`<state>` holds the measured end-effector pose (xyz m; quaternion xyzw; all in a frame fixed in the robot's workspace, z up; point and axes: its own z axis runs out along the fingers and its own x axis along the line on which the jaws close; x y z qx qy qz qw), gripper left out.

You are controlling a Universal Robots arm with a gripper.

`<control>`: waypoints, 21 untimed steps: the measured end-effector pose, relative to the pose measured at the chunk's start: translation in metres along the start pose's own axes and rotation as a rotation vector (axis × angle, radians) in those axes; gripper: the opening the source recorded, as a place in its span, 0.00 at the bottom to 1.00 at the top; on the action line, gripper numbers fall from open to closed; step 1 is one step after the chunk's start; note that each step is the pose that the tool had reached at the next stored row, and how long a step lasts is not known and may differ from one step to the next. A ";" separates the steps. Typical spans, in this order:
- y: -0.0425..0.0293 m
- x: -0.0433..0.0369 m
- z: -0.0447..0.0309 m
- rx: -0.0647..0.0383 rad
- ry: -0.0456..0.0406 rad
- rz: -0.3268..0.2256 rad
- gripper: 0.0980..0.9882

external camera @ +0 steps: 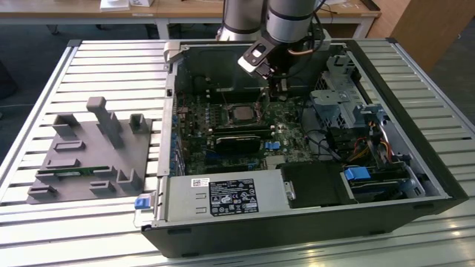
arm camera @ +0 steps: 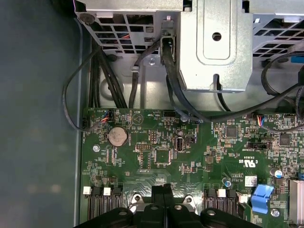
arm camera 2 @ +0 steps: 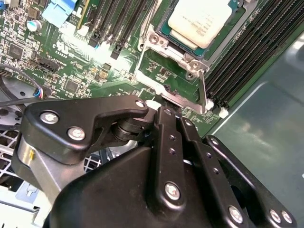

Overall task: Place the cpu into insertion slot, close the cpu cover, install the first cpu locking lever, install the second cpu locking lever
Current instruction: 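Close the cpu cover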

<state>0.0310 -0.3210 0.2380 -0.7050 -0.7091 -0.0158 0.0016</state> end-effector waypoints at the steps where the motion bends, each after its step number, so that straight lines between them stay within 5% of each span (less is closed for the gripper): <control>1: -0.0003 0.0000 0.0000 0.000 0.0000 0.000 0.01; 21: -0.0063 0.0001 -0.0001 0.000 0.0001 0.000 0.01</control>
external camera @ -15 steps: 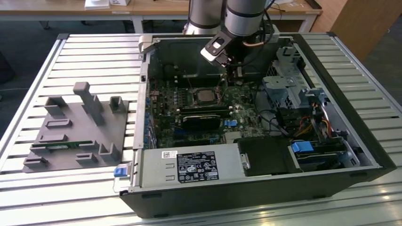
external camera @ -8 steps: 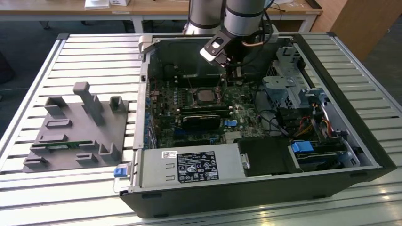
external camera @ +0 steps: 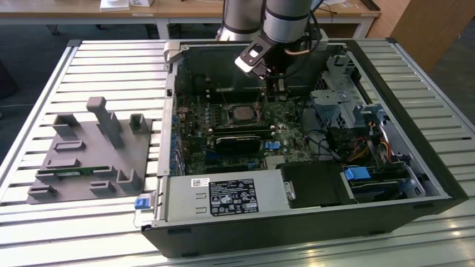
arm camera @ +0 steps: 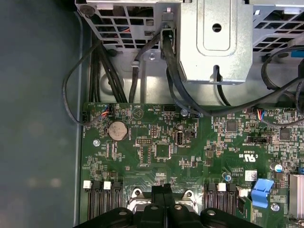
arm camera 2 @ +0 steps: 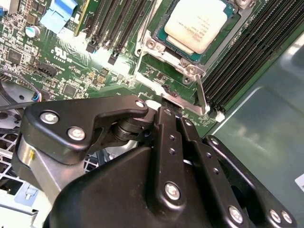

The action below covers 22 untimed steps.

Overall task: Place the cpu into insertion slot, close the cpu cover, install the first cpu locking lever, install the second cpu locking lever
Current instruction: 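Close the cpu cover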

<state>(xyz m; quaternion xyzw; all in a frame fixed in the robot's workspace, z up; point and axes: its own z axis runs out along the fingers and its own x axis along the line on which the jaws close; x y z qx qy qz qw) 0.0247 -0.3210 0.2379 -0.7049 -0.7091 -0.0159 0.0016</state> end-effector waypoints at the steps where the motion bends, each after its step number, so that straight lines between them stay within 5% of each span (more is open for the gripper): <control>1: -0.0006 0.0000 0.0000 0.000 0.0000 0.000 0.01; 22: -0.0118 0.0001 -0.0002 0.000 0.0002 0.000 0.01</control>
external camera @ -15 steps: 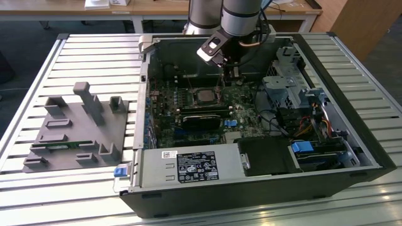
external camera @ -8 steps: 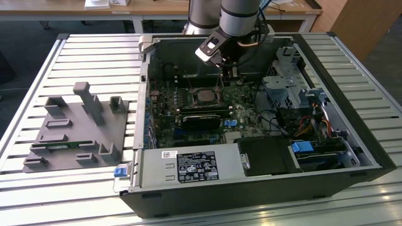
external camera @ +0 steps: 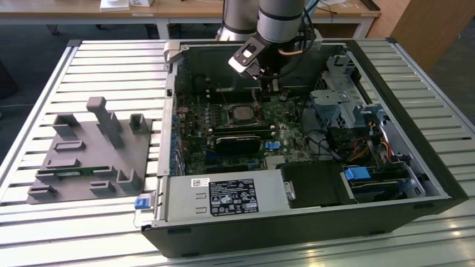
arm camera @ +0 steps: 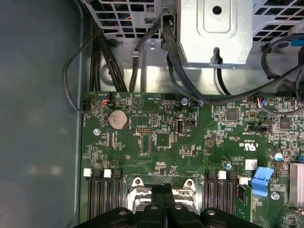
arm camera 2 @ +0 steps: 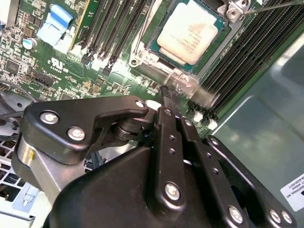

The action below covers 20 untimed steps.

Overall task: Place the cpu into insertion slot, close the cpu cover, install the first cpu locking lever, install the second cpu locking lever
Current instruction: 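Close the cpu cover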

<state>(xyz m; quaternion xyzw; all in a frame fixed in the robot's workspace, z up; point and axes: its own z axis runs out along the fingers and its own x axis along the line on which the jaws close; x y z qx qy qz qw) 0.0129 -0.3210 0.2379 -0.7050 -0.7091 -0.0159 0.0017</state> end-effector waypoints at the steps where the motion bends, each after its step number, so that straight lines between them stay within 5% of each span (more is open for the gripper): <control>1: -0.0004 0.0000 0.0000 0.000 0.0000 0.000 0.01; 13: -0.0033 0.0000 0.0000 0.000 0.0001 0.000 0.01; 20: -0.0122 0.0000 0.0040 0.000 -0.0001 0.000 0.01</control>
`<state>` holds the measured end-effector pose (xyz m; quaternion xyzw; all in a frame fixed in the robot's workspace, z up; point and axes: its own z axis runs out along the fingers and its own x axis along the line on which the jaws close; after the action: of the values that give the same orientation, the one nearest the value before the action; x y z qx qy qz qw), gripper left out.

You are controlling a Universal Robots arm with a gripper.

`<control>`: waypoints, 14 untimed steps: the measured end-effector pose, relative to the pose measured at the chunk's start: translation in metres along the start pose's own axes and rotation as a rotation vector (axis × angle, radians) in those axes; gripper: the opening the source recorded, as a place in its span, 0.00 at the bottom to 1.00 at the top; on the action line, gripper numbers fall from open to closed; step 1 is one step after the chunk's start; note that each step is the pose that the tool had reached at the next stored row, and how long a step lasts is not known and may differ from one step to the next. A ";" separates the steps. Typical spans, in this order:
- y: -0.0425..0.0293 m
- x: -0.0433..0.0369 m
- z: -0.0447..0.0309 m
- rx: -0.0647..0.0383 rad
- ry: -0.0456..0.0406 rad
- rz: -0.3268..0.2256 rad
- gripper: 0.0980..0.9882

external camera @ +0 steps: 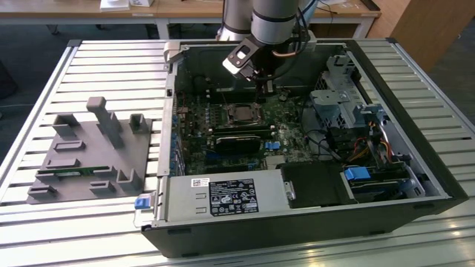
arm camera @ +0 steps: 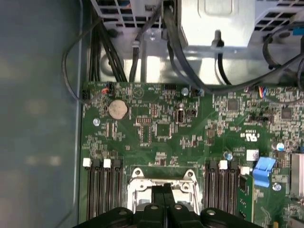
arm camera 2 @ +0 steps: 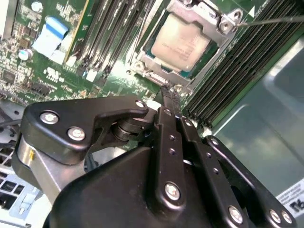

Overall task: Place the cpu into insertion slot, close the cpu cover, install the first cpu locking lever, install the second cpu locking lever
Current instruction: 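Close the cpu cover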

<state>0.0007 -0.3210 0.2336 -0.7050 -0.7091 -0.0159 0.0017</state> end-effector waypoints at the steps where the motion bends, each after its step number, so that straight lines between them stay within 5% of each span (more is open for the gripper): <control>1: -0.0012 0.0000 0.0014 0.000 -0.0001 0.000 0.01; 6: -0.0048 -0.0053 0.0078 0.000 0.0002 -0.001 0.01; 14: -0.0253 -0.0054 0.0116 0.000 0.0005 -0.009 0.01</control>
<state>-0.0243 -0.3262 0.2214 -0.7016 -0.7124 -0.0160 0.0019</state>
